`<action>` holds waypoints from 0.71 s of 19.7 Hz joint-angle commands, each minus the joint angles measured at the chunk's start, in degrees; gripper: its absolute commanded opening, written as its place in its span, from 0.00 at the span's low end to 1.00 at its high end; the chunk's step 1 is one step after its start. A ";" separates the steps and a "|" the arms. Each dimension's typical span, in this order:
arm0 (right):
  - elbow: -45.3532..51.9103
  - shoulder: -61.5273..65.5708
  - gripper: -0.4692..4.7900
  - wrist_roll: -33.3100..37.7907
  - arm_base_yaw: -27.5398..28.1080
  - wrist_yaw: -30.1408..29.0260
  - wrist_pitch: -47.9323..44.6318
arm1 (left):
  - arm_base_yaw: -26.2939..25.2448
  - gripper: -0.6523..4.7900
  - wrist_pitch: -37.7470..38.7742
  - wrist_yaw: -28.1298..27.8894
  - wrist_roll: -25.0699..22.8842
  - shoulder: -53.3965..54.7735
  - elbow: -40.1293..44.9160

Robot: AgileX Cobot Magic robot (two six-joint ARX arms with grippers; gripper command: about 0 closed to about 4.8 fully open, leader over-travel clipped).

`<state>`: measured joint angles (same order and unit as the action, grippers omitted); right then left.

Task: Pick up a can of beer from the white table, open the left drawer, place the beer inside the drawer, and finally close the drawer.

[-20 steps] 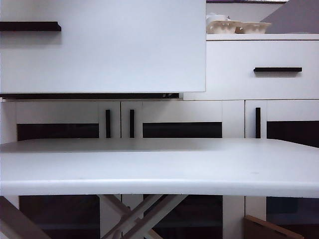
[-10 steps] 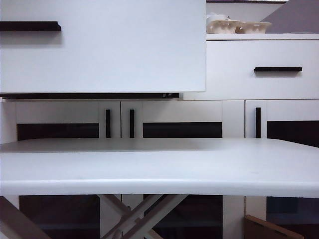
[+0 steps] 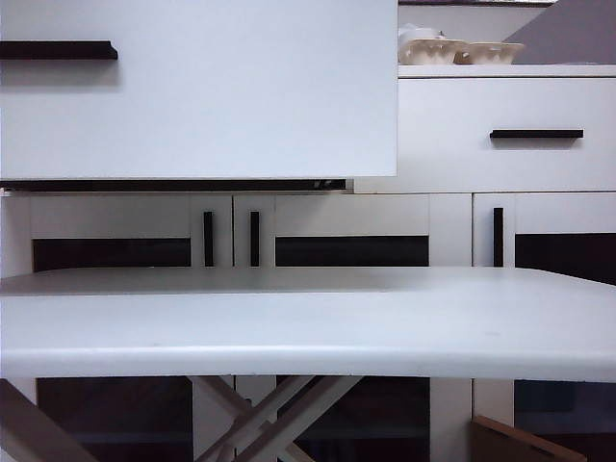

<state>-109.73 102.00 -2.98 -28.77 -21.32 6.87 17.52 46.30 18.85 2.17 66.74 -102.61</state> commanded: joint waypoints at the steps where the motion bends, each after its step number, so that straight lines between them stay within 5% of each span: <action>1: -2.56 1.73 0.46 -6.38 -1.46 -0.33 -2.80 | 0.00 0.11 -0.52 0.00 -0.24 -0.17 -0.28; 8: -2.71 5.31 0.47 -9.20 -4.63 1.14 -1.46 | 0.00 0.11 -0.55 0.02 -0.24 -0.15 -0.28; 14: -2.75 7.45 0.46 -16.79 -5.84 8.90 2.16 | 0.00 0.11 -1.05 0.02 -0.24 -0.15 -0.28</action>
<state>-111.70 110.02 -19.07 -34.41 -12.64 11.11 17.52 46.11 18.85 2.17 66.78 -102.61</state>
